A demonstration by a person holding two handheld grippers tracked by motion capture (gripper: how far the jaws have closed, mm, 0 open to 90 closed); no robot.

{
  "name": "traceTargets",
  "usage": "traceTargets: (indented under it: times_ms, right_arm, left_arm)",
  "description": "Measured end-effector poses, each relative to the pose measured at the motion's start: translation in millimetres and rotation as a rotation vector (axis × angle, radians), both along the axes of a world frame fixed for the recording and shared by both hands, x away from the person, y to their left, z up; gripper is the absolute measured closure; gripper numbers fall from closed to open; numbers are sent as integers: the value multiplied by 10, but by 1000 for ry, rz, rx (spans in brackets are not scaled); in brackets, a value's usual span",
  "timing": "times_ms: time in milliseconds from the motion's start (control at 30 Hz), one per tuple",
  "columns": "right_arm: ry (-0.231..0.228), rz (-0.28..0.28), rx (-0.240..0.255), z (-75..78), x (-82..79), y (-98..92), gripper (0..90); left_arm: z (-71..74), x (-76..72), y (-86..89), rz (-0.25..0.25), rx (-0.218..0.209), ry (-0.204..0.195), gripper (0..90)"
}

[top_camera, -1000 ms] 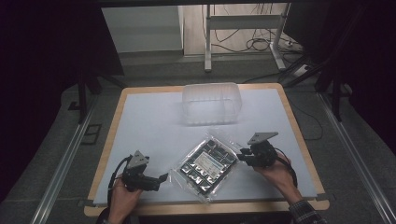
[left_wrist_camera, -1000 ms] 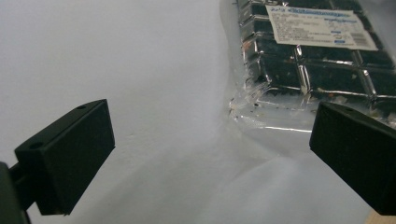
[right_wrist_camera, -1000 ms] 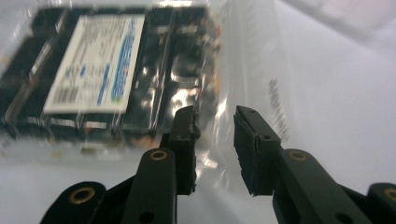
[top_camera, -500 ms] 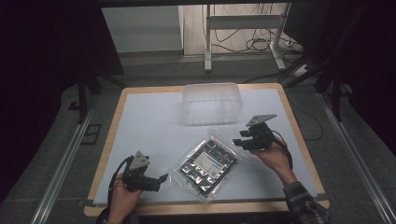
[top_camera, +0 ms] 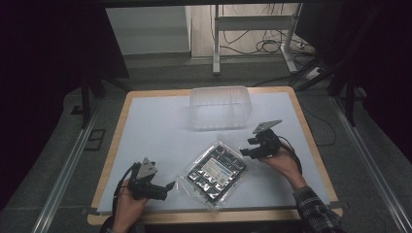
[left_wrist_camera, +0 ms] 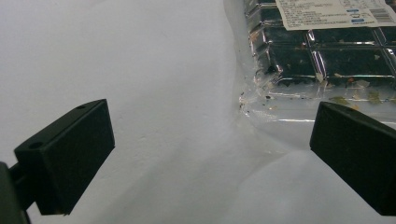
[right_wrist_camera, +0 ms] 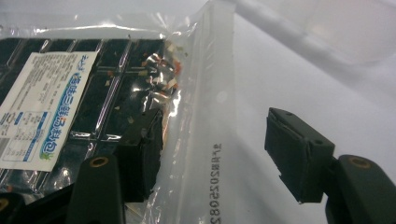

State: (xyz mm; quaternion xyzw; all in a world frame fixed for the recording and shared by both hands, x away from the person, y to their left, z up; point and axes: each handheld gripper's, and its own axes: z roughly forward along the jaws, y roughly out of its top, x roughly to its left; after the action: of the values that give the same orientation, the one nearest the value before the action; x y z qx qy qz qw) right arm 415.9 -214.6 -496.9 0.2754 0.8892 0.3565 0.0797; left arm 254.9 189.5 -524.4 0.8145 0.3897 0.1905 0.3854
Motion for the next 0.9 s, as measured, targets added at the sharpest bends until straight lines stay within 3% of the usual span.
traceTargets:
  times_ms: [133,333,500,600,833,900]
  right_arm:
    - [25,19,-13,-67,19,26,392]
    - [103,38,22,-114,40,15,494]
    - [72,66,19,-3,-46,72,615]
    - [70,72,11,7,-73,101,643]
    - [86,76,-83,-105,-110,172,723]
    - [105,70,-70,-118,-101,159,742]
  left_arm:
    - [-3,3,-7,-3,6,2,0]
    - [-9,5,-21,-7,19,4,0]
    - [-10,8,-25,-9,23,4,0]
    - [-9,8,-29,-10,23,4,0]
    - [-14,14,-43,-15,32,6,0]
    - [-15,16,-45,-16,34,6,0]
